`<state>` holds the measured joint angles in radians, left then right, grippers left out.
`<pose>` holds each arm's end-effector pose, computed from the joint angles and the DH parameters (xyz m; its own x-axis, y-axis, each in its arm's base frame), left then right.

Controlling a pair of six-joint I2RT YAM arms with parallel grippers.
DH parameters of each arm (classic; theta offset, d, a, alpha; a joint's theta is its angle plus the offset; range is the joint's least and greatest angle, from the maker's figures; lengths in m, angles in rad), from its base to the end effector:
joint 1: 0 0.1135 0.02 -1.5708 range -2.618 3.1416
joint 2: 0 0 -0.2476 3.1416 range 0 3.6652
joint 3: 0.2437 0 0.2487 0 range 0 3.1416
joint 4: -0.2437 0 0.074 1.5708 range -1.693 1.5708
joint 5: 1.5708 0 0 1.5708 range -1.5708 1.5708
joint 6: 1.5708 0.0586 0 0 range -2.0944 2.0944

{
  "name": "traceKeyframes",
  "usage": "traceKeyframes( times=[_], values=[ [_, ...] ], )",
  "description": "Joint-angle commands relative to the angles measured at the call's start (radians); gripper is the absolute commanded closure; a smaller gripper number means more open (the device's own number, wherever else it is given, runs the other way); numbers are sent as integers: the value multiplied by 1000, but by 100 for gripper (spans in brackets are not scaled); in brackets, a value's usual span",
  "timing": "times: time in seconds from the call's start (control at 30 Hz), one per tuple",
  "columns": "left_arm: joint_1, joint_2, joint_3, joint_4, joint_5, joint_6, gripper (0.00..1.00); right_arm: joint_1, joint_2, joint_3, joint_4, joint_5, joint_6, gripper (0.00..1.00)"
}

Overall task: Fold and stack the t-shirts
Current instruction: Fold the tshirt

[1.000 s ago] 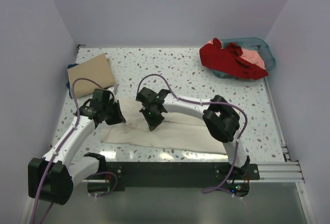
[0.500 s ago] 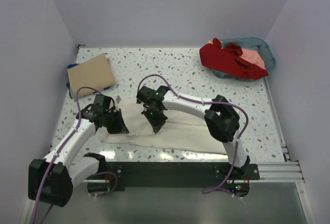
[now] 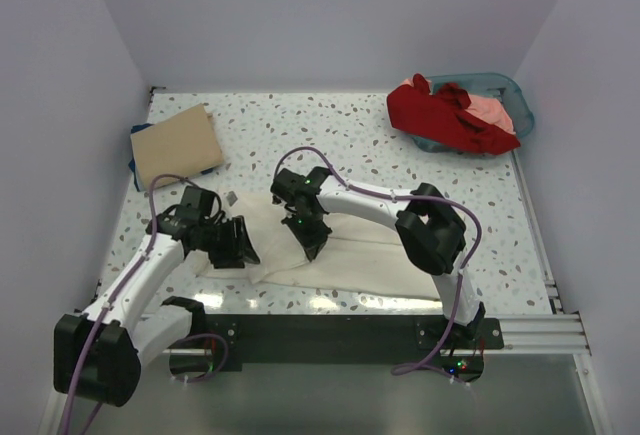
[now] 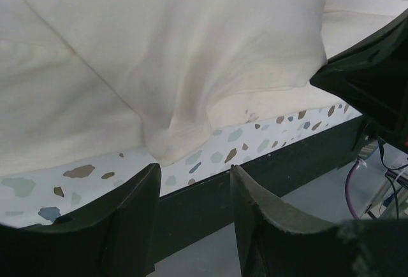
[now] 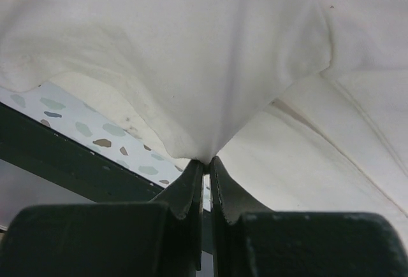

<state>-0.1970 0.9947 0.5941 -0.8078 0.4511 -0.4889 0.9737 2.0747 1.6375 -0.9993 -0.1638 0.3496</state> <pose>0.1673 -0.0594 0.1638 -0.9635 -0.2387 -0.1215 -0.1413 0.8384 -0.5264 0.2177 0.3372 0.1519 -0.8072 -0.5861 -0.0704 -0.5872 0.7849 0.1977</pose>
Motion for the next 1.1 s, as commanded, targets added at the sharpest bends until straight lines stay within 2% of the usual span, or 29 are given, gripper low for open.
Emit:
traceKeyframes(
  times=[0.0, 0.1, 0.2, 0.23, 0.33, 0.4, 0.53, 0.67, 0.83, 1.07],
  values=[
    [7, 8, 113, -25, -56, -4, 47, -7, 2, 12, -42, 24, -12, 97],
    [11, 62, 180, -8, -170, -2, 44, -10, -7, 8, -45, 36, -15, 93],
    [24, 123, 245, 51, -280, -8, 41, -20, -18, 10, -55, 52, -18, 71],
    [31, 160, 266, 65, -304, -8, 40, -23, -21, 10, -61, 56, -17, 54],
    [54, 228, 343, 120, -380, -1, 37, -41, -50, 7, -71, 73, -11, 43],
    [74, 251, 383, 160, -426, 13, 36, -73, -99, -16, -67, 90, -3, 39],
    [117, 318, 408, 217, -471, 71, 37, -194, -201, -111, -21, 86, 20, 37],
    [163, 393, 404, 295, -456, 108, 45, -361, -280, -238, 40, 89, 26, 36],
    [188, 499, 412, 357, -424, 113, 55, -473, -335, -312, 77, 130, 0, 36],
    [192, 602, 401, 462, -381, 95, 59, -631, -387, -412, 136, 179, -27, 36]
  ],
)
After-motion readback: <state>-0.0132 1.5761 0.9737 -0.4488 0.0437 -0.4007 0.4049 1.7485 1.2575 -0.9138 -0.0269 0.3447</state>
